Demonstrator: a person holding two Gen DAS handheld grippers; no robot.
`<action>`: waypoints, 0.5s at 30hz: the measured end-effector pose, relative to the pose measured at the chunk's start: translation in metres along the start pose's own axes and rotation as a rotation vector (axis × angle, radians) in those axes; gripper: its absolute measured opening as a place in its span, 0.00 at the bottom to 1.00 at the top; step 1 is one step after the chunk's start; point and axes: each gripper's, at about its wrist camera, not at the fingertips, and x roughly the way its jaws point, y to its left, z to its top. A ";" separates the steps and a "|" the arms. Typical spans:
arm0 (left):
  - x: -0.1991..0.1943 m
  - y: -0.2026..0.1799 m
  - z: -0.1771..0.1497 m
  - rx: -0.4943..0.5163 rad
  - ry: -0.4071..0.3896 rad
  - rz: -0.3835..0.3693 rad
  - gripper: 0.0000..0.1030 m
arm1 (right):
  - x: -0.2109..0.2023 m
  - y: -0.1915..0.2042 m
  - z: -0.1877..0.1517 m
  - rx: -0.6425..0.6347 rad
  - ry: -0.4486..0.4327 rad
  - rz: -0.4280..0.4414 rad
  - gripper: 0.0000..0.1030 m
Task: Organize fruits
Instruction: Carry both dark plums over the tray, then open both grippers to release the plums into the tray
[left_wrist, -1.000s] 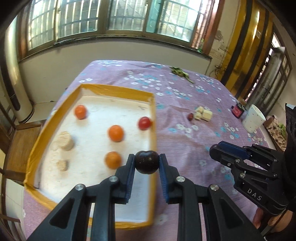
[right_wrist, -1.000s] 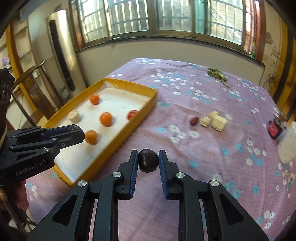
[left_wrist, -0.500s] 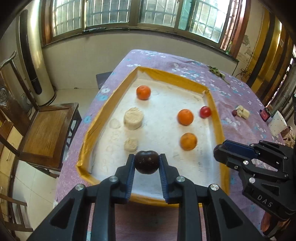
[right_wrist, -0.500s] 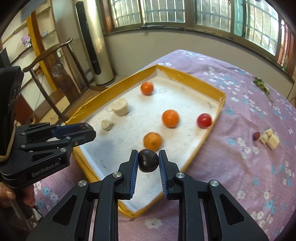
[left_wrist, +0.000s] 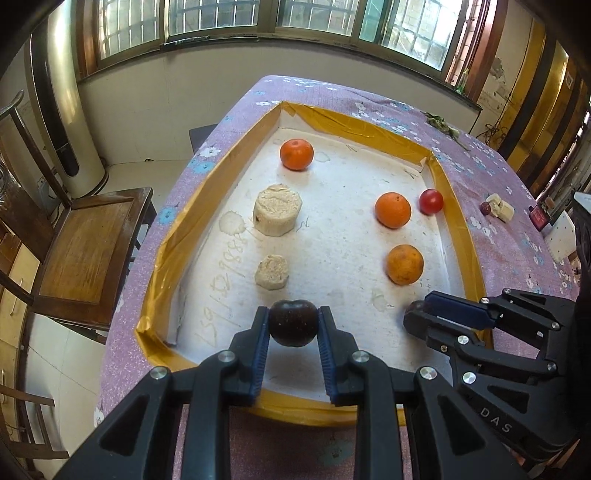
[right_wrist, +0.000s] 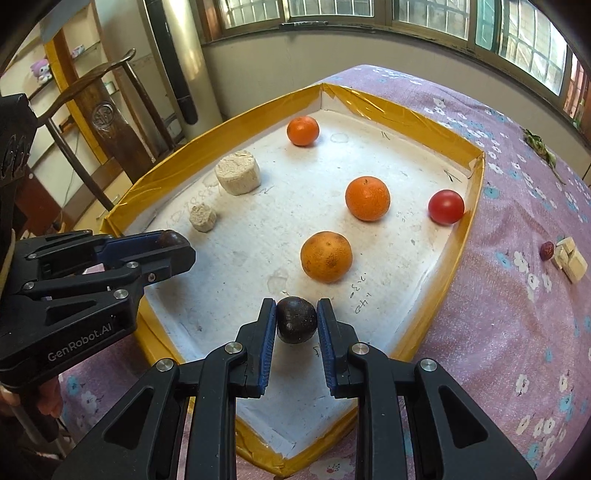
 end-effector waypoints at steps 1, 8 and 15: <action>0.001 0.000 0.001 0.002 0.002 0.000 0.27 | 0.001 -0.001 0.000 0.003 0.002 -0.001 0.21; 0.006 -0.004 0.000 0.031 -0.002 0.030 0.27 | 0.005 -0.001 0.000 0.004 0.004 -0.001 0.22; 0.003 -0.001 -0.001 0.027 -0.004 0.059 0.28 | 0.001 -0.001 -0.002 -0.005 -0.002 -0.006 0.24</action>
